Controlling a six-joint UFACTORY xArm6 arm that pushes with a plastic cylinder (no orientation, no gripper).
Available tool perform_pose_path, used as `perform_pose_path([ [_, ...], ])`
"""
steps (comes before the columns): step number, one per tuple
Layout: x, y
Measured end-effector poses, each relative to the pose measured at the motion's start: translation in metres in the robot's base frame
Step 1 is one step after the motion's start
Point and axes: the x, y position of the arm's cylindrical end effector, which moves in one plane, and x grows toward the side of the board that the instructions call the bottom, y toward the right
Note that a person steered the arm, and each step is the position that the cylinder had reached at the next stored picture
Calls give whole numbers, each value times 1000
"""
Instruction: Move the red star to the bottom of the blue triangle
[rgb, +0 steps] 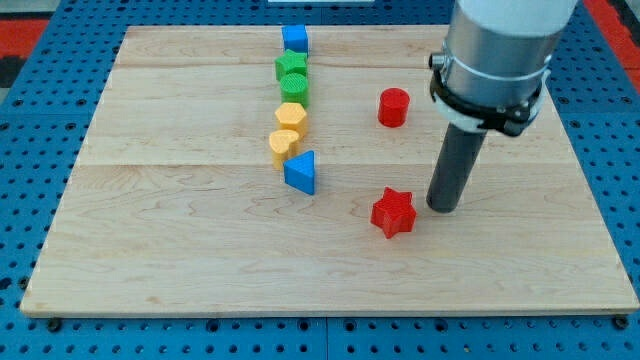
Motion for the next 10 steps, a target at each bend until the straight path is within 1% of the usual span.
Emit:
perform_pose_path([
  [1,1,-26],
  [2,1,-68],
  [3,1,-80],
  [5,1,-90],
  [6,-5,-95],
  [7,43,-101],
  [8,34,-112],
  [9,18,-110],
  [10,17,-76],
])
